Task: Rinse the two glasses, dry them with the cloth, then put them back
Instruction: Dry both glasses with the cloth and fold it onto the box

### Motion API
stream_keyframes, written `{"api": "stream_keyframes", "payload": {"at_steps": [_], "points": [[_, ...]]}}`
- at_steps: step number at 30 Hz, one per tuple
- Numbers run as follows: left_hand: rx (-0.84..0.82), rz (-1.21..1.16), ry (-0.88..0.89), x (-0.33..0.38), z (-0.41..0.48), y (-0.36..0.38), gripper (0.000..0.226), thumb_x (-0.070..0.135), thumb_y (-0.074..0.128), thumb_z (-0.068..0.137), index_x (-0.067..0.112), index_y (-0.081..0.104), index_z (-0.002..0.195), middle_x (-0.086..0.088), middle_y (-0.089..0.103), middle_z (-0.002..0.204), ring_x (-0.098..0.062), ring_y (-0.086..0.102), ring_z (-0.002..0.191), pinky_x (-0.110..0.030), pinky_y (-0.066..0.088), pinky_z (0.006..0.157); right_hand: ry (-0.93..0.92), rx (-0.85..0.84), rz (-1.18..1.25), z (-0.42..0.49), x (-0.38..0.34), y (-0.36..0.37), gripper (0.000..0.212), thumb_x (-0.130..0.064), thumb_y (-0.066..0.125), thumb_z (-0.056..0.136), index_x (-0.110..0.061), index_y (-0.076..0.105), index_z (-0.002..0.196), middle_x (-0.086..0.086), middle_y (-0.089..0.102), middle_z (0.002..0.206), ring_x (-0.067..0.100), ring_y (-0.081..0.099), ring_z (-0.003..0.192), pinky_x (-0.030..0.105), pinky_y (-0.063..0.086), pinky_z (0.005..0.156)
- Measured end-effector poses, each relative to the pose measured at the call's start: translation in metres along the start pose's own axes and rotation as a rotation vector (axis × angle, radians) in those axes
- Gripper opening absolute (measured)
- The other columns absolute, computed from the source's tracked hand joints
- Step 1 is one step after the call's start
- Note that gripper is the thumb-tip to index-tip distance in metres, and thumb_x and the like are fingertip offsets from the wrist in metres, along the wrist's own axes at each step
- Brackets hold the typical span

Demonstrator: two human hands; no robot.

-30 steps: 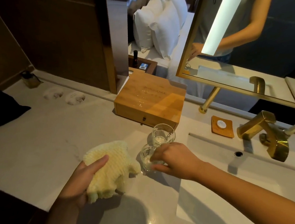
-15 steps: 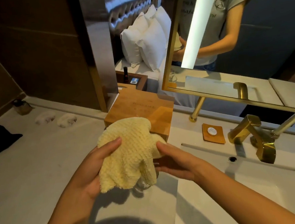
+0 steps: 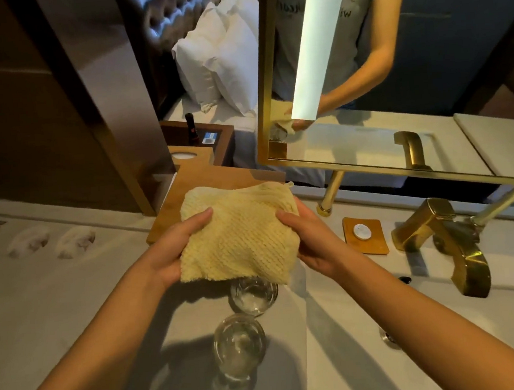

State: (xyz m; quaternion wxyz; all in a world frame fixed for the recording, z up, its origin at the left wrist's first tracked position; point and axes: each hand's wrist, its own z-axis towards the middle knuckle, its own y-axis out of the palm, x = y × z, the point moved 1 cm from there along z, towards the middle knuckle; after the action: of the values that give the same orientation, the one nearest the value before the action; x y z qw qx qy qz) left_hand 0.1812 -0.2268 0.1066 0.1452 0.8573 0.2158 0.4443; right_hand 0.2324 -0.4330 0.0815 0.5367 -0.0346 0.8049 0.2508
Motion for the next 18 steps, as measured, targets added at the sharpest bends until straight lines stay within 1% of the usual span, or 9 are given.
{"api": "stream_keyframes", "payload": {"at_steps": [3, 5, 6, 9, 11, 13, 15, 17, 18], "points": [[0.034, 0.125, -0.032, 0.016, 0.031, -0.003, 0.041, 0.021, 0.063, 0.079, 0.011, 0.059, 0.119, -0.012, 0.075, 0.099, -0.028, 0.072, 0.092, -0.040, 0.060, 0.075, -0.017, 0.073, -0.121, 0.027, 0.003, -0.005, 0.032, -0.017, 0.047, 0.101, -0.034, 0.051, 0.127, -0.001, 0.066, 0.116, 0.019, 0.065, 0.107, 0.040, 0.056, 0.087], [0.069, 0.228, -0.039, 0.027, 0.049, -0.002, 0.033, 0.019, 0.061, 0.085, 0.014, 0.057, 0.118, -0.009, 0.076, 0.092, -0.025, 0.073, 0.085, -0.041, 0.058, 0.072, -0.012, 0.109, -0.156, 0.045, 0.003, -0.009, 0.029, -0.019, 0.045, 0.102, -0.036, 0.050, 0.124, -0.003, 0.065, 0.115, 0.019, 0.063, 0.107, 0.041, 0.056, 0.086], [0.093, 0.259, -0.038, 0.031, 0.057, -0.001, 0.030, 0.018, 0.059, 0.088, 0.014, 0.055, 0.118, -0.008, 0.075, 0.092, -0.024, 0.072, 0.084, -0.040, 0.056, 0.070, -0.011, 0.126, -0.182, 0.053, 0.003, -0.010, 0.029, -0.020, 0.044, 0.102, -0.036, 0.049, 0.125, -0.003, 0.064, 0.117, 0.021, 0.062, 0.109, 0.042, 0.056, 0.086], [0.169, 0.277, 0.008, 0.039, 0.080, -0.001, 0.032, 0.015, 0.055, 0.091, 0.017, 0.048, 0.123, -0.006, 0.065, 0.102, -0.021, 0.063, 0.089, -0.037, 0.050, 0.068, -0.029, 0.167, -0.288, 0.079, 0.003, -0.016, 0.035, -0.022, 0.044, 0.102, -0.029, 0.045, 0.136, 0.003, 0.059, 0.128, 0.023, 0.058, 0.116, 0.042, 0.054, 0.089], [0.207, 0.348, 0.050, 0.038, 0.096, -0.002, 0.039, 0.015, 0.056, 0.092, 0.016, 0.046, 0.130, -0.006, 0.063, 0.112, -0.020, 0.062, 0.096, -0.036, 0.051, 0.073, -0.047, 0.179, -0.401, 0.092, 0.004, -0.020, 0.040, -0.023, 0.045, 0.101, -0.028, 0.042, 0.141, 0.004, 0.054, 0.134, 0.023, 0.054, 0.120, 0.043, 0.051, 0.094], [0.268, 0.472, 0.127, 0.036, 0.108, -0.004, 0.045, 0.014, 0.055, 0.092, 0.017, 0.044, 0.135, -0.005, 0.060, 0.123, -0.020, 0.061, 0.104, -0.035, 0.052, 0.079, -0.090, 0.180, -0.521, 0.102, 0.005, -0.025, 0.042, -0.019, 0.045, 0.100, -0.027, 0.041, 0.142, 0.002, 0.053, 0.135, 0.021, 0.052, 0.122, 0.043, 0.048, 0.100], [0.324, 0.568, 0.222, 0.034, 0.115, -0.006, 0.047, 0.012, 0.054, 0.093, 0.017, 0.041, 0.138, -0.004, 0.057, 0.128, -0.020, 0.058, 0.110, -0.034, 0.052, 0.082, -0.159, 0.190, -0.635, 0.107, 0.008, -0.029, 0.041, -0.015, 0.046, 0.098, -0.023, 0.044, 0.139, 0.002, 0.054, 0.132, 0.020, 0.052, 0.120, 0.042, 0.045, 0.102], [0.333, 0.591, 0.296, 0.032, 0.115, -0.009, 0.051, 0.013, 0.053, 0.093, 0.018, 0.036, 0.141, -0.003, 0.054, 0.127, -0.019, 0.056, 0.113, -0.035, 0.051, 0.087, -0.272, 0.223, -0.770, 0.107, 0.012, -0.030, 0.041, -0.013, 0.049, 0.095, -0.017, 0.047, 0.137, 0.006, 0.057, 0.129, 0.023, 0.054, 0.117, 0.044, 0.045, 0.101], [0.324, 0.598, 0.331, 0.029, 0.114, -0.012, 0.054, 0.014, 0.054, 0.093, 0.018, 0.033, 0.143, -0.002, 0.052, 0.128, -0.018, 0.055, 0.113, -0.036, 0.051, 0.090, -0.336, 0.240, -0.839, 0.106, 0.014, -0.031, 0.042, -0.013, 0.051, 0.094, -0.015, 0.048, 0.136, 0.007, 0.057, 0.129, 0.023, 0.054, 0.116, 0.042, 0.046, 0.100]]}}
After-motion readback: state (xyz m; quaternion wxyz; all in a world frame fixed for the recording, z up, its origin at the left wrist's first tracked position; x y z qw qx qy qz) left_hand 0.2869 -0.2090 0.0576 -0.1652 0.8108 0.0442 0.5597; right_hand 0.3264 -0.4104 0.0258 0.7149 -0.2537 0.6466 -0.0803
